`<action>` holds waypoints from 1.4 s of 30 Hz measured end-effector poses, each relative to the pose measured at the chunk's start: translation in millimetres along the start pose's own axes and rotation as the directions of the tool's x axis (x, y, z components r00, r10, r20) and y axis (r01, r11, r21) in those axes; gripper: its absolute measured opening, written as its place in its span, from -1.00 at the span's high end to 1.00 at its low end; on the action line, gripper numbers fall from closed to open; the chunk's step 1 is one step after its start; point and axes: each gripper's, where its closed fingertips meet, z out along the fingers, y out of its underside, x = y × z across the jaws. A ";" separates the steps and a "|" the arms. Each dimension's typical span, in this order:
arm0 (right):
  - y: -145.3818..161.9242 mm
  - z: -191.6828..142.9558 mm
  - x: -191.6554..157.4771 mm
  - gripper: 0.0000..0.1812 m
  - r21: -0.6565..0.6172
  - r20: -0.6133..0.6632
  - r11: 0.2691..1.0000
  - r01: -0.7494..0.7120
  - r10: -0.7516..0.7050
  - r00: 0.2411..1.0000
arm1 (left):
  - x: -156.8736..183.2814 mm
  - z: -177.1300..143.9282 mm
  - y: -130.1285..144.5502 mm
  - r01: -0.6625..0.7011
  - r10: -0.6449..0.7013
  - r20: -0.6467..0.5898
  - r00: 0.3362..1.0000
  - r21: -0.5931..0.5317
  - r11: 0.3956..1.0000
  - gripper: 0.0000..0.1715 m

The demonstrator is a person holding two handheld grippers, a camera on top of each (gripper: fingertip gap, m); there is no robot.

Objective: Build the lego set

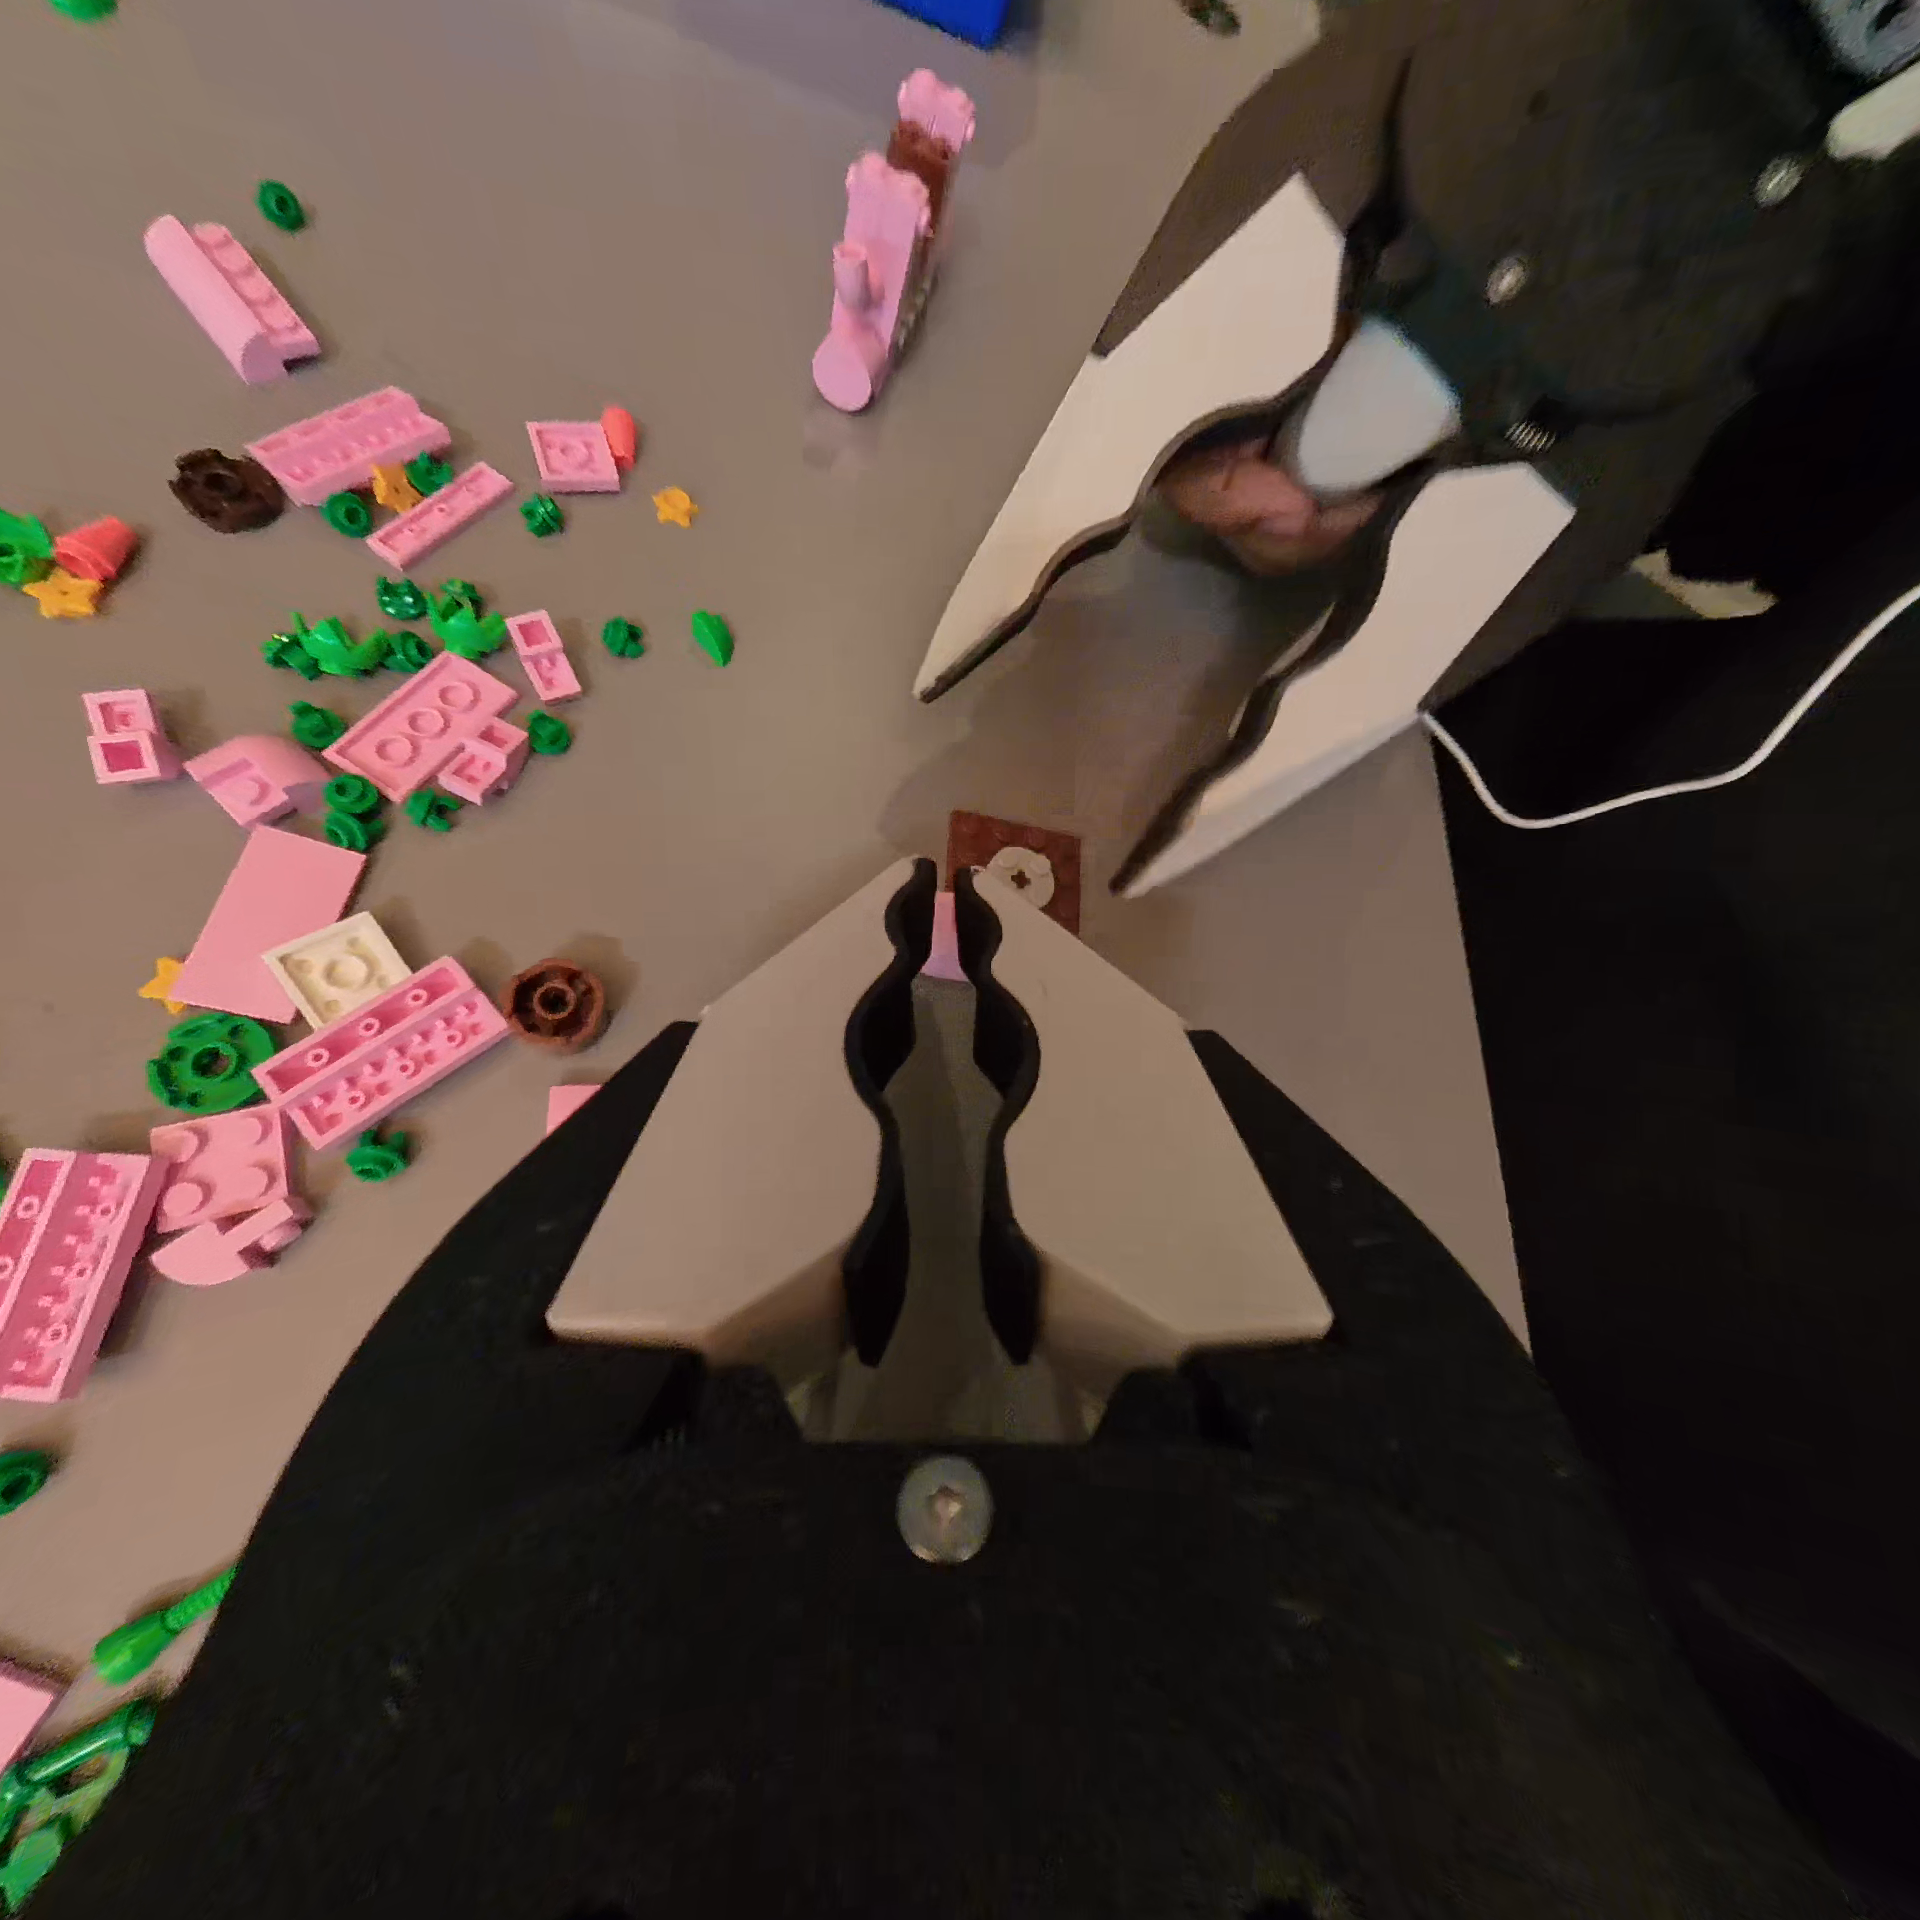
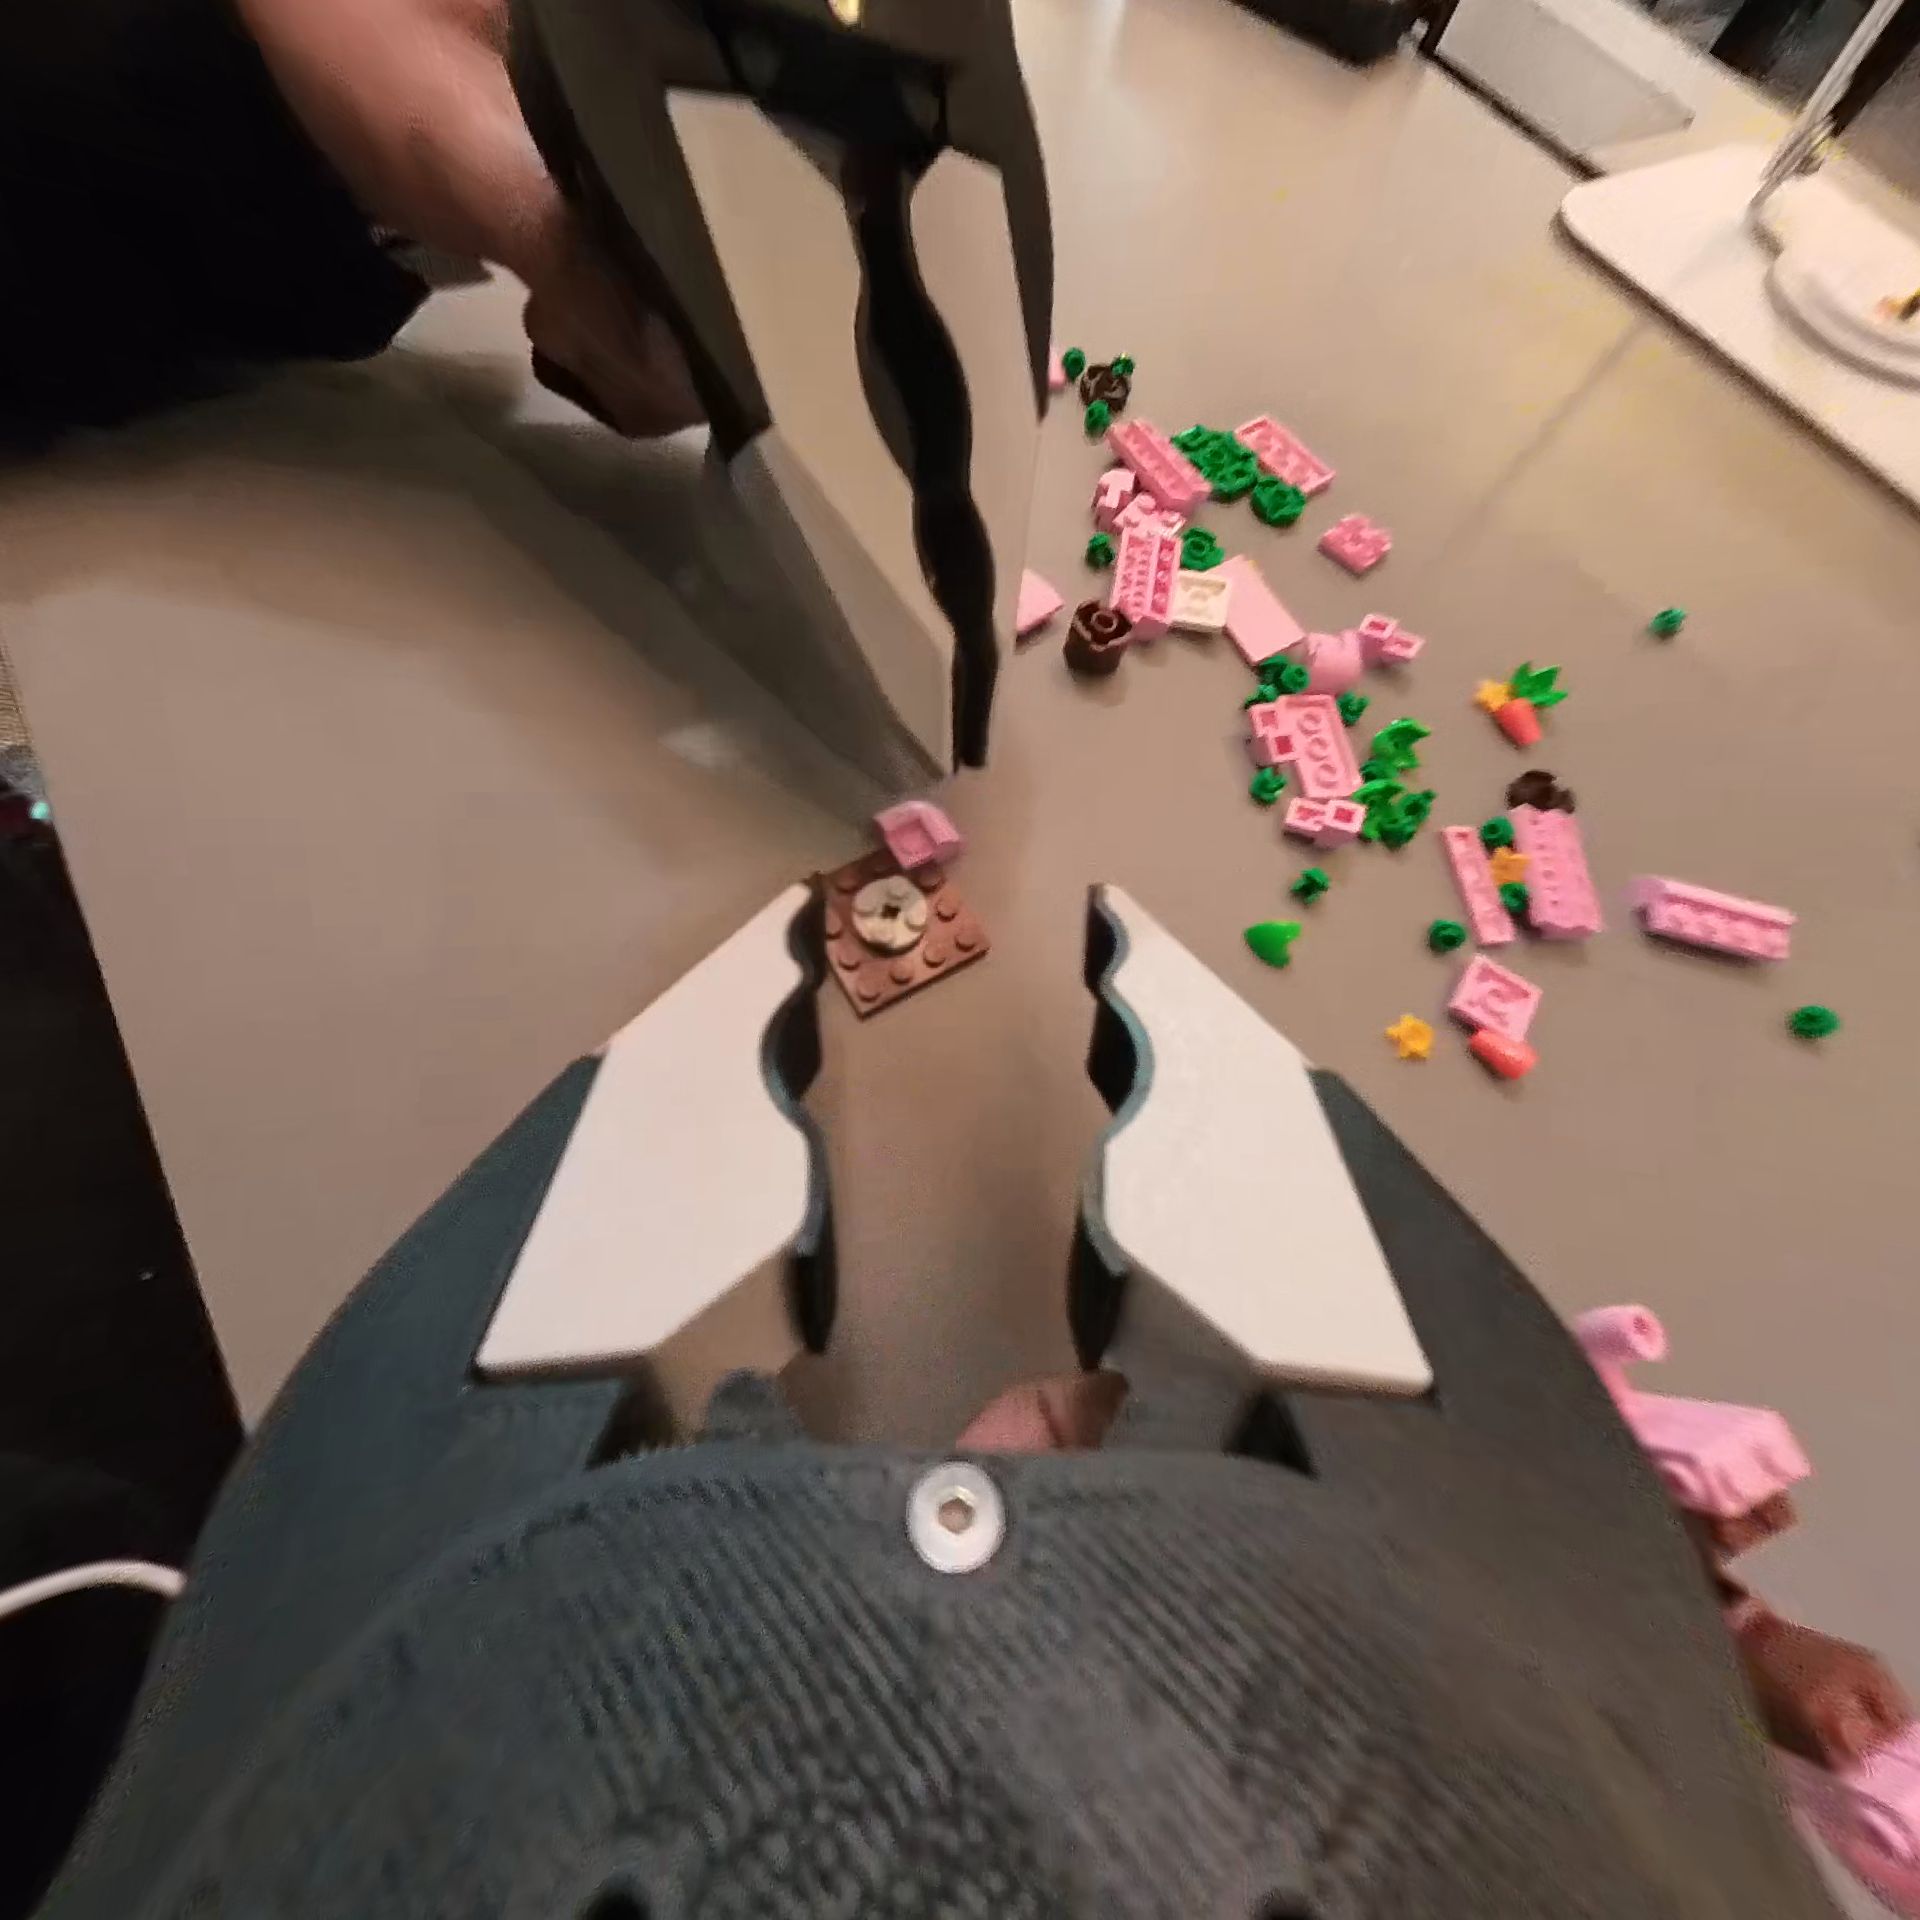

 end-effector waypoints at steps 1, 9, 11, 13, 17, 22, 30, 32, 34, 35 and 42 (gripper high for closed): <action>3.4 3.4 -1.6 0.37 -0.020 0.008 1.000 -0.008 0.008 1.000 | -0.4 -1.8 -1.0 0.006 -0.006 -0.008 1.000 0.011 1.000 0.96; 11.7 16.6 -15.6 0.65 -0.085 0.164 0.993 0.087 -0.072 0.984 | -8.2 -13.3 -16.6 0.014 -0.016 0.014 1.000 0.124 0.992 0.83; 9.3 16.9 -8.8 0.66 -0.061 0.123 0.986 0.153 -0.144 0.982 | -10.1 -19.8 -24.7 0.035 -0.037 0.006 0.999 0.182 0.983 0.73; -6.3 11.7 7.5 0.67 0.036 -0.043 0.957 0.287 -0.285 0.958 | -14.5 -27.6 -32.9 0.064 -0.068 0.007 0.998 0.245 0.967 0.59; -50.6 -20.3 27.1 1.00 0.207 -0.442 0.810 0.549 -0.423 0.791 | -9.8 -36.6 -48.1 0.175 -0.141 -0.118 0.983 0.356 0.918 0.36; -62.6 -29.3 21.9 1.00 0.196 -0.565 0.722 0.663 -0.469 0.678 | -7.7 -16.0 -41.0 0.203 -0.164 -0.149 0.975 0.312 0.928 0.39; -55.2 -33.4 34.4 1.00 0.328 -0.454 0.828 0.455 -0.284 0.844 | -20.3 -23.0 -42.1 0.172 -0.153 -0.081 0.985 0.340 0.925 0.55; -55.7 -34.7 38.5 1.00 0.348 -0.444 0.839 0.419 -0.246 0.862 | -22.0 -28.3 -48.1 0.172 -0.154 -0.076 0.985 0.383 0.908 0.57; -57.1 -37.3 43.2 1.00 0.361 -0.445 0.845 0.394 -0.215 0.869 | -22.9 -34.1 -53.3 0.159 -0.146 -0.065 0.987 0.419 0.894 0.59; -60.1 -40.3 46.5 1.00 0.373 -0.454 0.844 0.385 -0.196 0.869 | -24.1 -36.8 -55.0 0.151 -0.142 -0.052 0.988 0.434 0.888 0.60; -99.4 -45.1 98.1 0.60 0.333 -0.450 0.901 0.278 -0.107 0.887 | -25.3 -47.9 -60.2 0.119 -0.128 -0.014 0.992 0.479 0.870 0.61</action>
